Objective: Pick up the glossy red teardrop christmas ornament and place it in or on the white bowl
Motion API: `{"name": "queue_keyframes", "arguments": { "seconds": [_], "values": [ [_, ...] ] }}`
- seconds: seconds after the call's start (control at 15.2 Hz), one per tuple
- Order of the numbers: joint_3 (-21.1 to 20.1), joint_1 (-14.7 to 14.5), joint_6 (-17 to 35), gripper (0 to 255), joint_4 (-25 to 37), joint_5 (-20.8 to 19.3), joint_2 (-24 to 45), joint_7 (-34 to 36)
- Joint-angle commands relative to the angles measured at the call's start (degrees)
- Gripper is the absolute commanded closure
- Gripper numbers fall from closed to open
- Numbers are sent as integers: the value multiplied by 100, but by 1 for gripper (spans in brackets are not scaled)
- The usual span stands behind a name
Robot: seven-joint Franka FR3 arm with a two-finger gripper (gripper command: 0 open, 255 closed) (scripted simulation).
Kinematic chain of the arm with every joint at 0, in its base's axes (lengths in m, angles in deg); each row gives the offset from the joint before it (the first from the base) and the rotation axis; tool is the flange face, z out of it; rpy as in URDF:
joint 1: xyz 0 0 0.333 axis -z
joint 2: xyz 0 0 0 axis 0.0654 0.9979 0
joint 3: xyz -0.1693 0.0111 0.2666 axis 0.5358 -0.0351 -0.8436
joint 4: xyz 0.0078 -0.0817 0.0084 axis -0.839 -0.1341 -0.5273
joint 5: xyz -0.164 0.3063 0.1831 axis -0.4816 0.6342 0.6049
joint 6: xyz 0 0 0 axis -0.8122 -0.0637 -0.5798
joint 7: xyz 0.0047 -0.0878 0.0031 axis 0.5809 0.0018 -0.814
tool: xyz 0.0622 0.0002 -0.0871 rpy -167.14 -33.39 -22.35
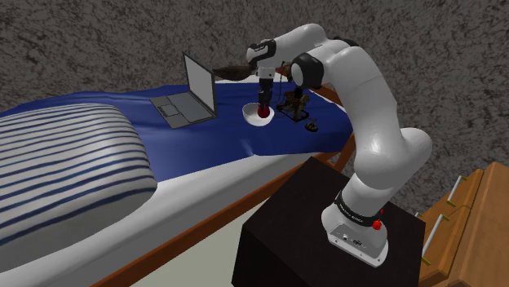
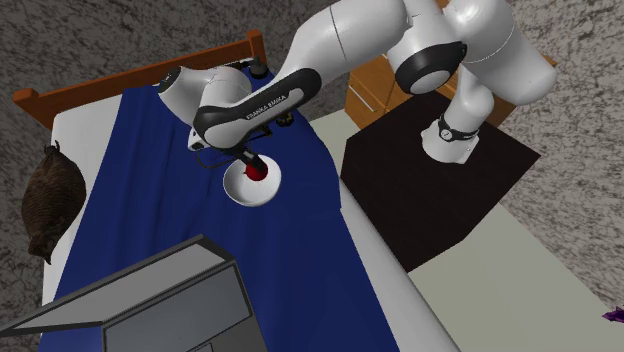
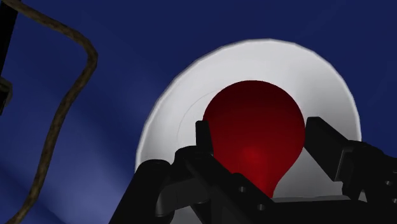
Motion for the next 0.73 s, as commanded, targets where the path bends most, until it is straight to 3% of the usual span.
{"name": "queue_keyframes", "arguments": {
  "seconds": [0.0, 0.66],
  "values": [
    [18, -21, -73, 255, -30, -20, -102, 8],
    [82, -15, -609, 255, 209, -105, -414, 61]
  ]
}}
